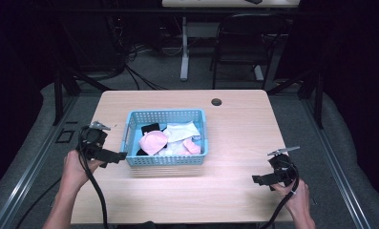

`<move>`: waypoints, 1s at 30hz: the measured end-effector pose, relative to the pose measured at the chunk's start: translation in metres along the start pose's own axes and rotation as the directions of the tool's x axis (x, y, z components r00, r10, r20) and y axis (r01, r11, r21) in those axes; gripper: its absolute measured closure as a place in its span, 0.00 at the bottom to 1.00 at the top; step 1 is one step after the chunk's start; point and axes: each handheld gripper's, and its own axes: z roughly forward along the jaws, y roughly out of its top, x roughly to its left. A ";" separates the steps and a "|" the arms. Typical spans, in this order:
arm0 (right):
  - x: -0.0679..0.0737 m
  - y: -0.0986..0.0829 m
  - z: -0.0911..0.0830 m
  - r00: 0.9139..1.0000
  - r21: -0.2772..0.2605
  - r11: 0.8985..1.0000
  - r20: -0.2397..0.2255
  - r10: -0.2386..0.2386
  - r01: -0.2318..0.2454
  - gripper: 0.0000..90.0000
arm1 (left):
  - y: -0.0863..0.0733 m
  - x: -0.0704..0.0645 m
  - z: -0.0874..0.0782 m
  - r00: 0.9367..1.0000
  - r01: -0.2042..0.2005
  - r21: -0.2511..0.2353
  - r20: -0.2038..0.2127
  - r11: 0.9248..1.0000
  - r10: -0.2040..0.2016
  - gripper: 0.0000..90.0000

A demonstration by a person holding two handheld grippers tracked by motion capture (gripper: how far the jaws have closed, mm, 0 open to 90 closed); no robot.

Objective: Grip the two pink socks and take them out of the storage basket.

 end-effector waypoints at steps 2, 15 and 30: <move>0.000 0.000 0.000 1.000 0.000 1.000 0.000 0.000 0.000 0.00 | 0.015 -0.003 0.005 0.999 -0.032 0.022 0.016 0.999 0.032 0.00; 0.001 0.000 0.001 1.000 0.000 1.000 -0.012 -0.003 0.003 0.00 | 0.055 -0.009 0.045 0.995 -0.069 0.104 0.078 0.992 0.061 0.00; 0.001 0.001 0.001 1.000 0.002 1.000 -0.024 -0.003 0.003 0.00 | 0.080 -0.007 0.092 0.994 -0.080 0.200 0.091 0.977 0.062 0.00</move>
